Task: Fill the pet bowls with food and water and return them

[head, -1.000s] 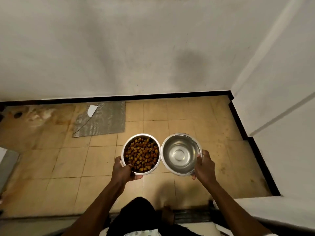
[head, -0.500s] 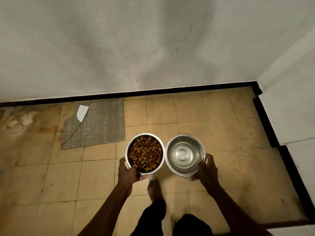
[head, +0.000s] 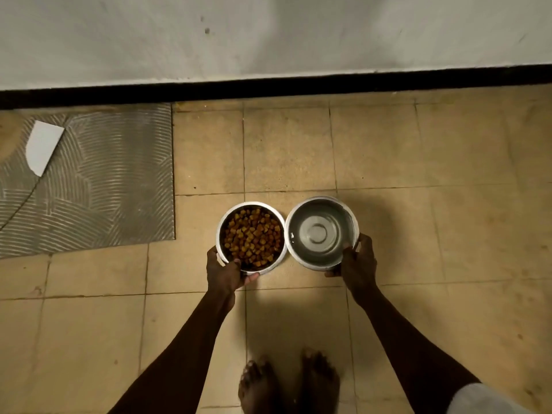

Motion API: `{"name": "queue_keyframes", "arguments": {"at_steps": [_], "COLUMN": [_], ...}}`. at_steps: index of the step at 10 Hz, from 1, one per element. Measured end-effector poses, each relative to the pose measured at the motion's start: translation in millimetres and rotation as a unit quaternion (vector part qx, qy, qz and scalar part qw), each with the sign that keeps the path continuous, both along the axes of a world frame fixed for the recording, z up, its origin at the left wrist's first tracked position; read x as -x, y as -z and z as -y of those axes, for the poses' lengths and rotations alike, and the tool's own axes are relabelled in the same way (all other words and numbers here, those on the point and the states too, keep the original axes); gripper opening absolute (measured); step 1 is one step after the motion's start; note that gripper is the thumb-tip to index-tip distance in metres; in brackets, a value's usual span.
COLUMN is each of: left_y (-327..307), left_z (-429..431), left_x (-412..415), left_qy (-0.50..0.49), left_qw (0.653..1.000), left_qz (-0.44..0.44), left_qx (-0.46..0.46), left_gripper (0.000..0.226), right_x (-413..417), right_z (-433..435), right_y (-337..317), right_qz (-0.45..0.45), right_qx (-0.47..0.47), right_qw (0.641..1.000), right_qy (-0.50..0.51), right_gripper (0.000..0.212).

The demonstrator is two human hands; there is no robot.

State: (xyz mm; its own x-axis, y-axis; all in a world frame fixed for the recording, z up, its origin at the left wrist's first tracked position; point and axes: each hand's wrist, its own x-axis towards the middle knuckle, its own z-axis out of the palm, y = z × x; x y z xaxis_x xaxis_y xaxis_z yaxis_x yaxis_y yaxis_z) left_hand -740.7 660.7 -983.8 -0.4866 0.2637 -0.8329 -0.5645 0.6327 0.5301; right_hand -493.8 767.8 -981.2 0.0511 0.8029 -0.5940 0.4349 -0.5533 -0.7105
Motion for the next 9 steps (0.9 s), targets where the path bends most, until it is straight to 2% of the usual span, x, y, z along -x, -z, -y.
{"name": "queue_keyframes", "arguments": {"at_steps": [2,4,6,7,8,9], "left_y": [89,116,112,106,82,55], "left_z": [-34,-42,-42,-39,-39,-38], "left_x": [1,4,4,3,-12,-22], "left_qy": [-0.034,-0.042,-0.026,-0.023,0.014,0.017], "left_qw": [0.999,0.998,0.998,0.998,0.998,0.995], "left_qz": [0.010,0.033,0.049,0.051,0.050,0.030], "left_qx": [-0.020,-0.039,-0.042,-0.024,0.045,0.093], "left_gripper": [0.055,0.065,0.065,0.056,0.038,0.046], "right_x": [3,9,15,14,15,17], "right_z": [-28,-39,-41,-41,-27,-14], "right_y": [101,128,123,118,101,82], "right_qz": [0.014,0.010,-0.017,-0.050,-0.063,-0.036], "right_qx": [0.018,0.031,0.042,0.075,0.133,0.124], "right_qw": [1.000,0.998,0.997,0.994,0.984,0.988], "right_qy": [0.016,0.047,0.056,0.069,0.098,0.079], "right_gripper": [0.038,0.036,0.039,0.044,0.053,0.057]}}
